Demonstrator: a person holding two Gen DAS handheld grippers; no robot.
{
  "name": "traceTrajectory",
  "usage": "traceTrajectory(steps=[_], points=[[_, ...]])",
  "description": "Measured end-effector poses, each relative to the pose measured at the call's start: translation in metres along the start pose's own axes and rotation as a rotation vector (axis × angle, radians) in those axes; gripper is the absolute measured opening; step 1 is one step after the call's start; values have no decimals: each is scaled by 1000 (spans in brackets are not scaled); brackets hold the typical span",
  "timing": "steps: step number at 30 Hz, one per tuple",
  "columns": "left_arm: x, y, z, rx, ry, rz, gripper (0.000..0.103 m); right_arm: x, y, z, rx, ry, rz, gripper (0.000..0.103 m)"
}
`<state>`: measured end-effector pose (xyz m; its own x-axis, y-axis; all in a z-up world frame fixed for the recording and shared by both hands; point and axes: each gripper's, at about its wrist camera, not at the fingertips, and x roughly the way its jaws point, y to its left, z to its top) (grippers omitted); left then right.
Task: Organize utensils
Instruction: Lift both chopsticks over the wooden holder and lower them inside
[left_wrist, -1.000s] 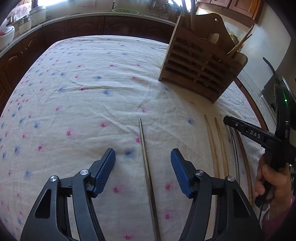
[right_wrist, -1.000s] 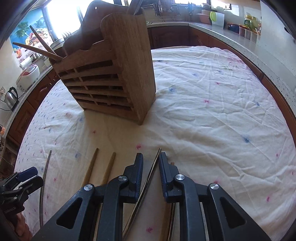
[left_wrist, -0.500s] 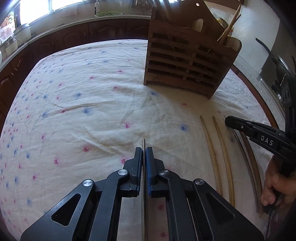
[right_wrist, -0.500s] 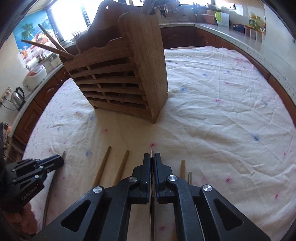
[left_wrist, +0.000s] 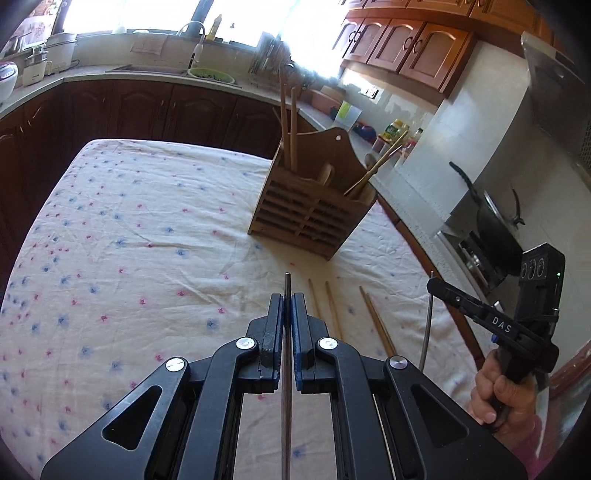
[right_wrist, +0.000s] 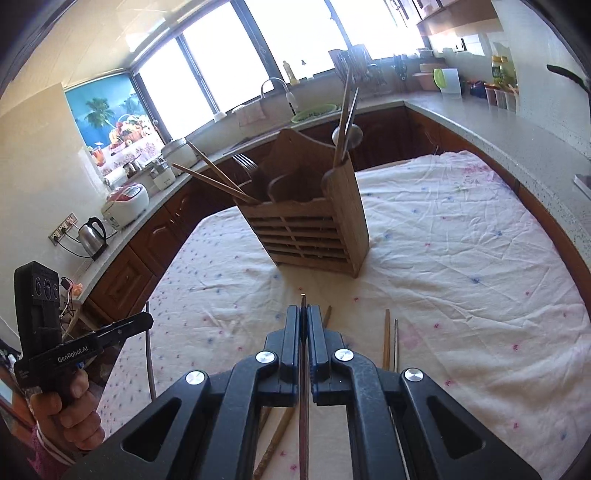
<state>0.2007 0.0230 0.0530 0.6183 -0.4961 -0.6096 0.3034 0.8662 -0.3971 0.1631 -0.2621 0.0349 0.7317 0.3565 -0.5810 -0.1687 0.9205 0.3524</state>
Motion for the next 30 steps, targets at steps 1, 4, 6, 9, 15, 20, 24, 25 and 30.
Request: traceTrajectory(steps=[1, 4, 6, 9, 15, 20, 24, 25, 30], points=[[-7, -1, 1, 0, -9, -10, 4, -7, 3, 0, -9, -11, 2, 4], [-23, -5, 1, 0, -27, -39, 4, -29, 11, -1, -29, -45, 7, 4], [-31, -7, 1, -1, -34, -55, 4, -41, 16, -1, -37, -62, 12, 4], [-43, -13, 1, 10, -53, -64, 4, -58, 23, 1, -55, -88, 17, 4], [-61, -25, 8, 36, -97, -77, 4, -79, 26, 10, -73, -138, 23, 4], [-66, -31, 19, 55, -131, -69, 4, -85, 26, 22, -78, -176, 28, 4], [-66, -32, 27, 62, -147, -61, 4, -86, 28, 30, -84, -194, 29, 4], [-66, -32, 29, 64, -152, -58, 4, -85, 28, 32, -86, -198, 28, 4], [-65, -36, 43, 81, -191, -32, 4, -80, 26, 43, -83, -221, 21, 4]])
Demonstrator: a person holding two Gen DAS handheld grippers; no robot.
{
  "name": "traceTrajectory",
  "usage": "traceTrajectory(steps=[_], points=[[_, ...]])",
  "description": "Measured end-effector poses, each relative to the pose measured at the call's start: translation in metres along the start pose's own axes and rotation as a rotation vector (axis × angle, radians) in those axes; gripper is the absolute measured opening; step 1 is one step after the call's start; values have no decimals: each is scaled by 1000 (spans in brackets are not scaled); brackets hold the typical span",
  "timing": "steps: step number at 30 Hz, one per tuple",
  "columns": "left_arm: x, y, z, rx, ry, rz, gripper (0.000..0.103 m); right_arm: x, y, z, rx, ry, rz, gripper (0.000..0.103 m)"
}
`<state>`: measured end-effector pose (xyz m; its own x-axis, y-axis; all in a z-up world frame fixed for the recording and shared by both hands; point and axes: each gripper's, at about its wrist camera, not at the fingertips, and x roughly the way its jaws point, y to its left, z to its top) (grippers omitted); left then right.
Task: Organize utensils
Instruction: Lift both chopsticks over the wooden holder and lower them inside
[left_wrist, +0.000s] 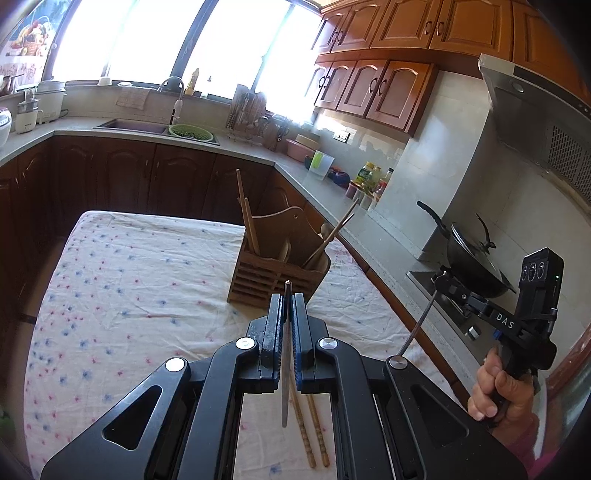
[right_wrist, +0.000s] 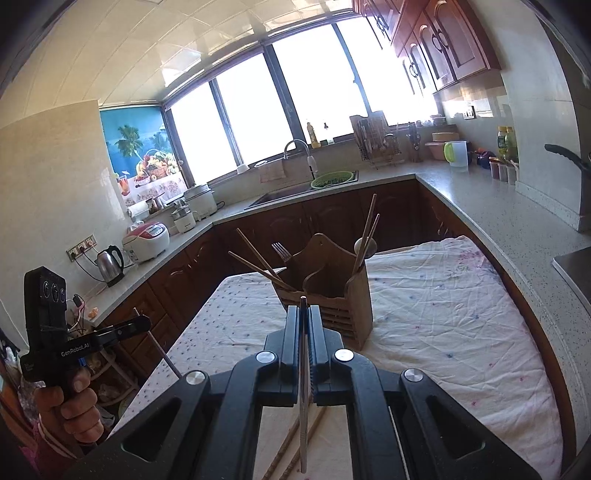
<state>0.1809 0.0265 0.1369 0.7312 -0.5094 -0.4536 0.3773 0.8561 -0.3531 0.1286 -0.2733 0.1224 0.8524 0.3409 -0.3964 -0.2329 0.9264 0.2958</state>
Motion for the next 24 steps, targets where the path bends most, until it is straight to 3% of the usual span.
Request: traceTrajectory(steps=[7, 14, 20, 24], points=[[13, -14, 38, 57, -84, 24, 4, 18, -4, 34, -2, -55, -23, 4], [29, -19, 100, 56, -206, 26, 4, 38, -11, 93, 30, -183, -55, 4], [50, -10, 143, -5, -297, 59, 4, 63, -16, 132, 49, -265, -109, 4], [79, 1, 151, -49, -319, 101, 4, 86, -20, 139, 44, -286, -144, 4]])
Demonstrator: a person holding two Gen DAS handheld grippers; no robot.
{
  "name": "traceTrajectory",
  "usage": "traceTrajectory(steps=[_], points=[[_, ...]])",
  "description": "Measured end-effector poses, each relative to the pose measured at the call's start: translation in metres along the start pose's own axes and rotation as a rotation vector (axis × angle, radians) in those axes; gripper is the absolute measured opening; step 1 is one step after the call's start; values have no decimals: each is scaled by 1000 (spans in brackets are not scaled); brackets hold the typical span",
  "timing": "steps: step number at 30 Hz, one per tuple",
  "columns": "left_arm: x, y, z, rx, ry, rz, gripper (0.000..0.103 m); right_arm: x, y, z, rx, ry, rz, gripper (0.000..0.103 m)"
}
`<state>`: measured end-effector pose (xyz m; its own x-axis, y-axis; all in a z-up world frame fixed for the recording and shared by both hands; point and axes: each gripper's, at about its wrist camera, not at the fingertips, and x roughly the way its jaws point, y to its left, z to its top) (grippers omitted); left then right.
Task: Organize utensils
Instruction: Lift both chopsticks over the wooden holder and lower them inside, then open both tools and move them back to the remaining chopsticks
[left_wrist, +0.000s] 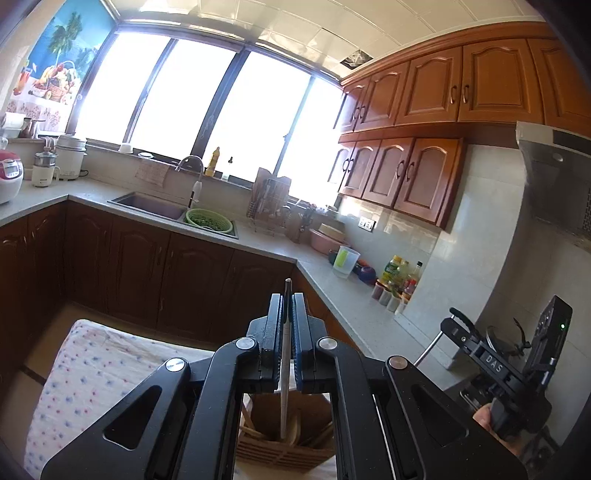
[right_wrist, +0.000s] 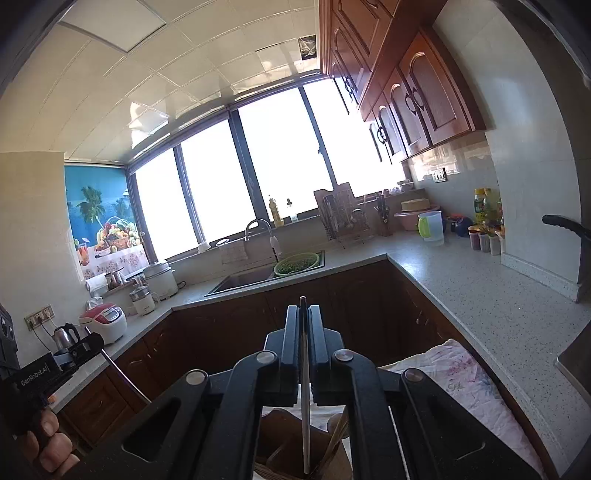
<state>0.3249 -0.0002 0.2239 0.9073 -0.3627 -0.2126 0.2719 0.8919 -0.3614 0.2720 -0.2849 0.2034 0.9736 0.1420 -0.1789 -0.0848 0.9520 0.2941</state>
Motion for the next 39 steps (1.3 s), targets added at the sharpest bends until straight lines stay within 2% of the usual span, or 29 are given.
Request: traceTrajectory(steps=[6, 14, 17, 21, 30, 34, 35, 36, 37, 39], points=[[37, 12, -37, -29, 52, 40, 4, 23, -7, -31, 6, 17, -14, 4], [51, 26, -80, -28, 132, 62, 4, 31, -18, -75, -5, 50, -19, 4], [55, 28, -91, -10, 170, 46, 5, 36, -25, -89, 6, 93, -24, 4], [54, 22, -94, 40, 177, 49, 5, 35, -26, -97, -4, 109, -23, 4], [59, 19, -88, 68, 215, 48, 5, 37, -26, -92, 16, 141, -18, 5], [54, 18, -86, 58, 219, 51, 10, 35, -27, -90, 35, 152, -9, 12], [51, 18, -85, 52, 213, 48, 18, 33, -28, -90, 46, 152, -7, 14], [47, 18, -84, 46, 205, 44, 27, 30, -29, -88, 61, 151, -1, 22], [43, 18, -82, 42, 196, 44, 31, 26, -31, -87, 76, 145, 10, 36], [31, 19, -81, 29, 180, 41, 35, 16, -34, -85, 100, 127, 17, 49]])
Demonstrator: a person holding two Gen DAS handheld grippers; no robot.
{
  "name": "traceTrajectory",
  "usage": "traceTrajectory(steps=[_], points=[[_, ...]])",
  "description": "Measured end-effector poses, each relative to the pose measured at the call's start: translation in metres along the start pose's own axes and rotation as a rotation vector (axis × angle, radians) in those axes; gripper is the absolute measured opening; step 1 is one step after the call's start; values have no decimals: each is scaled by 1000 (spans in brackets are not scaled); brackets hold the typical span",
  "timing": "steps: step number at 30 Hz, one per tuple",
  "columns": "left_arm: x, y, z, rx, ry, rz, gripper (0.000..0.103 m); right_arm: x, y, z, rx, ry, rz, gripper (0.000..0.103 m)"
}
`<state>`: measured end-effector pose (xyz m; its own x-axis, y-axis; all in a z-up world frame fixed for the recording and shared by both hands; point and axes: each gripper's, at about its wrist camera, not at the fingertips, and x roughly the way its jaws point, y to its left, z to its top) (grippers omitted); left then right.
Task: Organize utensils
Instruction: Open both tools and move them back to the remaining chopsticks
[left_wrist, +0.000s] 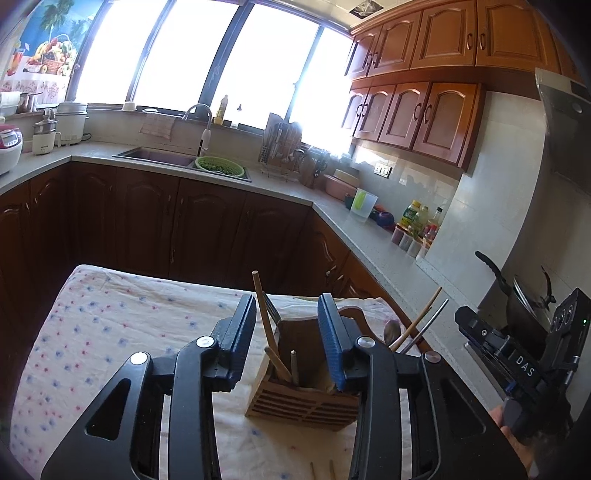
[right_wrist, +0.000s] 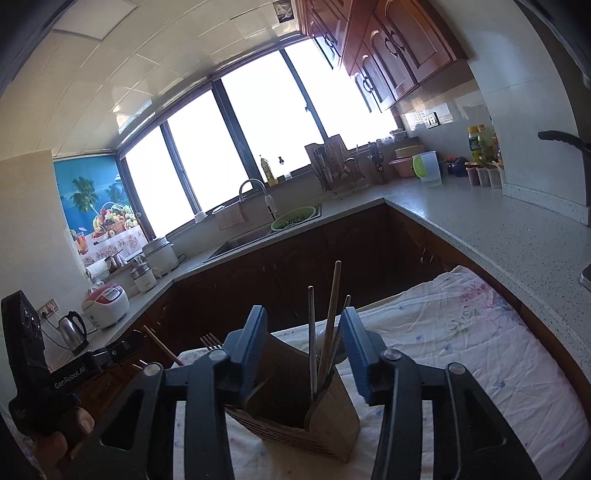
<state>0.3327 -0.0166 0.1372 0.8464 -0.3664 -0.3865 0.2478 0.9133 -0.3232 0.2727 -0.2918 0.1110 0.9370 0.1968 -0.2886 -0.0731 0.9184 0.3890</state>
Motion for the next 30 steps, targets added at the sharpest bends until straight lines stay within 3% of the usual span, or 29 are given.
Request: traceTrajectory(steps=[2, 6, 8, 11, 23, 30], points=[[-13, 2, -1, -15, -10, -3, 45, -12, -3, 1, 28, -9, 5, 49], [-46, 12, -14, -60, -35, 16, 76, -41, -15, -3, 85, -37, 34, 76], [-60, 19, -25, -81, -31, 40, 81, -57, -19, -9, 85, -41, 35, 84], [-75, 30, -47, -108, 11, 52, 81, -76, -26, -24, 84, -9, 38, 93], [-93, 28, -156, -66, 242, 96, 81, -124, -42, -109, 3, 177, -51, 93], [-84, 16, -193, -35, 345, 100, 81, -126, -46, -146, -21, 265, -76, 93]])
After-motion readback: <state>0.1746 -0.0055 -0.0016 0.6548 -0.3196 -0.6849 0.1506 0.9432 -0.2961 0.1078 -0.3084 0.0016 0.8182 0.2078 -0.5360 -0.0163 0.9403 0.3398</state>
